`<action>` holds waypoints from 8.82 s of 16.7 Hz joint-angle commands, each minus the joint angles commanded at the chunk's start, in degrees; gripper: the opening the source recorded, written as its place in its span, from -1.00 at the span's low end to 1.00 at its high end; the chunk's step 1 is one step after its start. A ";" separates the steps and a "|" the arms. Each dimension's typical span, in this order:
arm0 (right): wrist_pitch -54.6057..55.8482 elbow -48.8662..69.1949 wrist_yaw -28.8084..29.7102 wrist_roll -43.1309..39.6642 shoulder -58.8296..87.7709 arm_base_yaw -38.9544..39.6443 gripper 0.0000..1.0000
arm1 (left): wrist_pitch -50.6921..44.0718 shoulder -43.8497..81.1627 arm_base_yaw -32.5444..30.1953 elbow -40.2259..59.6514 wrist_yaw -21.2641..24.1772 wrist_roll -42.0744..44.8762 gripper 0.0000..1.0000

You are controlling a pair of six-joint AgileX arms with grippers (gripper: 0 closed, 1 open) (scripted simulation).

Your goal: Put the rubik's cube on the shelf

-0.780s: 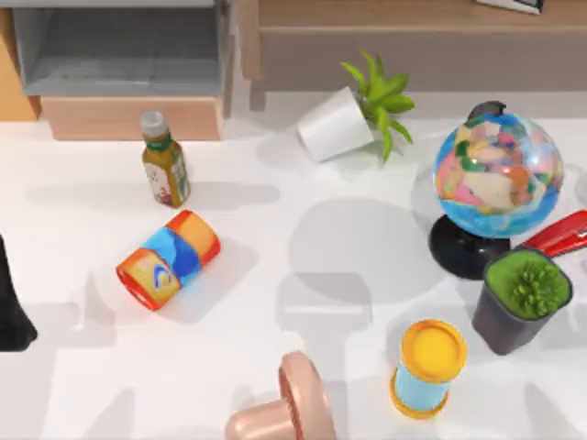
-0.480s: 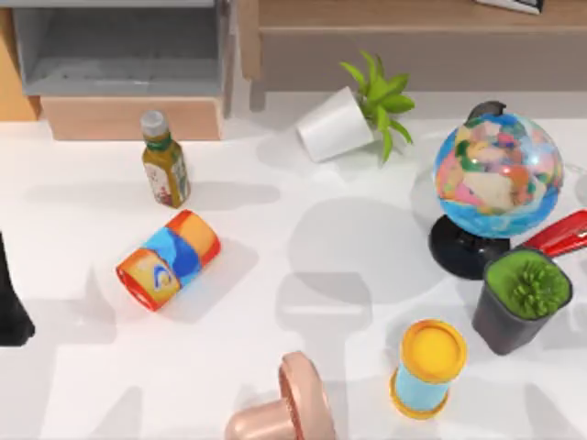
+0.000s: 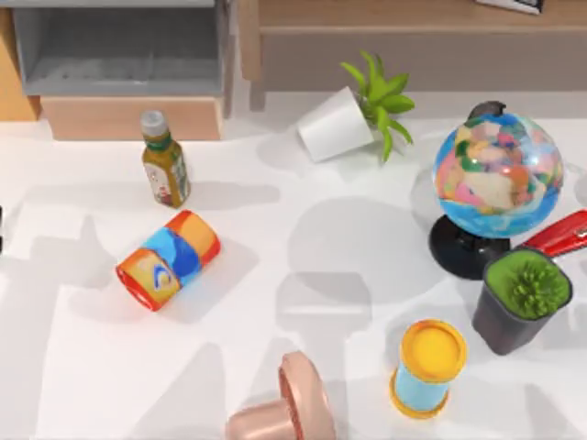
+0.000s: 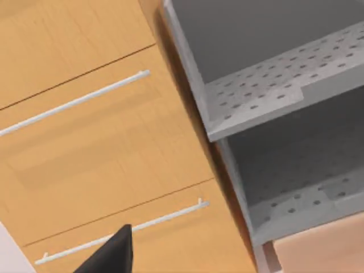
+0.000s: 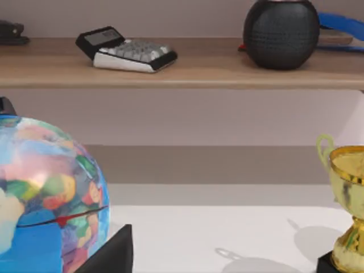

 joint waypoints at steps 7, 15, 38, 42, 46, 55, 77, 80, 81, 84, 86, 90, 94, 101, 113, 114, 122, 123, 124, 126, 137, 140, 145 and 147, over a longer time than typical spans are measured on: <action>0.00 0.00 0.00 0.00 0.00 0.00 1.00 | 20.22 39.22 7.15 18.92 8.06 27.19 1.00; 0.00 0.00 0.00 0.00 0.00 0.00 1.00 | 41.22 80.02 14.67 38.55 16.40 55.58 1.00; 0.00 0.00 0.00 0.00 0.00 0.00 1.00 | 46.54 100.14 16.47 53.31 18.38 67.51 1.00; 0.00 0.00 0.00 0.00 0.00 0.00 1.00 | 46.54 100.14 16.47 53.31 18.38 67.51 0.40; 0.00 0.00 0.00 0.00 0.00 0.00 1.00 | 46.54 100.14 16.47 53.31 18.38 67.51 -0.21; 0.00 0.00 0.00 0.00 0.00 0.00 1.00 | 46.54 100.14 16.47 53.31 18.38 67.51 -1.00; 0.00 0.00 0.00 0.00 0.00 0.00 1.00 | 54.79 93.25 21.08 36.61 22.53 67.40 -1.00; 0.00 0.00 0.00 0.00 0.00 0.00 1.00 | 57.48 91.10 23.00 31.27 24.49 67.46 -1.00; 0.00 0.00 0.00 0.00 0.00 0.00 1.00 | 58.65 90.18 23.76 29.06 25.30 67.54 -1.00; 0.00 0.00 0.00 0.00 0.00 0.00 1.00 | 61.54 87.96 25.68 24.17 27.23 67.68 -1.00; 0.00 0.00 0.00 0.00 0.00 0.00 1.00 | 61.95 87.68 25.96 23.63 27.51 67.70 -1.00; 0.00 0.00 0.00 0.00 0.00 0.00 1.00 | 62.42 87.54 26.63 22.95 27.78 67.77 -1.00; 0.00 0.00 0.00 0.00 0.00 0.00 1.00 | 66.05 85.12 30.49 16.04 31.65 68.00 -1.00; 0.00 0.00 0.00 0.00 0.00 0.00 1.00 | 68.87 83.07 33.09 11.65 34.59 68.17 -1.00; 0.00 0.00 0.00 0.00 0.00 0.00 1.00 | 68.87 83.07 33.09 11.65 34.59 68.17 0.81; 0.00 0.00 0.00 0.00 0.00 0.00 1.00 | 68.87 83.07 33.09 11.65 34.59 68.17 0.96; 0.00 0.00 0.00 0.00 0.00 0.00 1.00 | 68.87 83.07 33.09 11.65 34.59 68.17 1.00; 0.00 0.00 0.00 0.00 0.00 0.00 1.00 | 68.86 83.08 33.02 11.72 34.58 68.17 1.00; 0.00 0.00 0.00 0.00 0.00 0.00 1.00 | 69.00 82.98 33.20 11.56 34.71 68.21 1.00; 0.00 0.00 0.00 0.00 0.00 0.00 1.00 | 69.83 82.46 34.36 10.17 35.81 68.30 1.00; 0.00 0.00 0.00 0.00 0.00 0.00 1.00 | 68.34 82.18 37.64 11.65 34.80 68.12 1.00; 0.00 0.00 0.00 0.00 0.00 0.00 1.00 | 63.33 82.29 40.65 17.56 30.37 67.25 1.00; 0.00 0.00 0.00 0.00 0.00 0.00 1.00 | 50.65 81.93 44.99 30.71 20.96 63.81 1.00; 0.00 0.00 0.00 0.00 0.00 0.00 1.00 | 44.48 81.75 46.10 36.28 17.21 61.70 1.00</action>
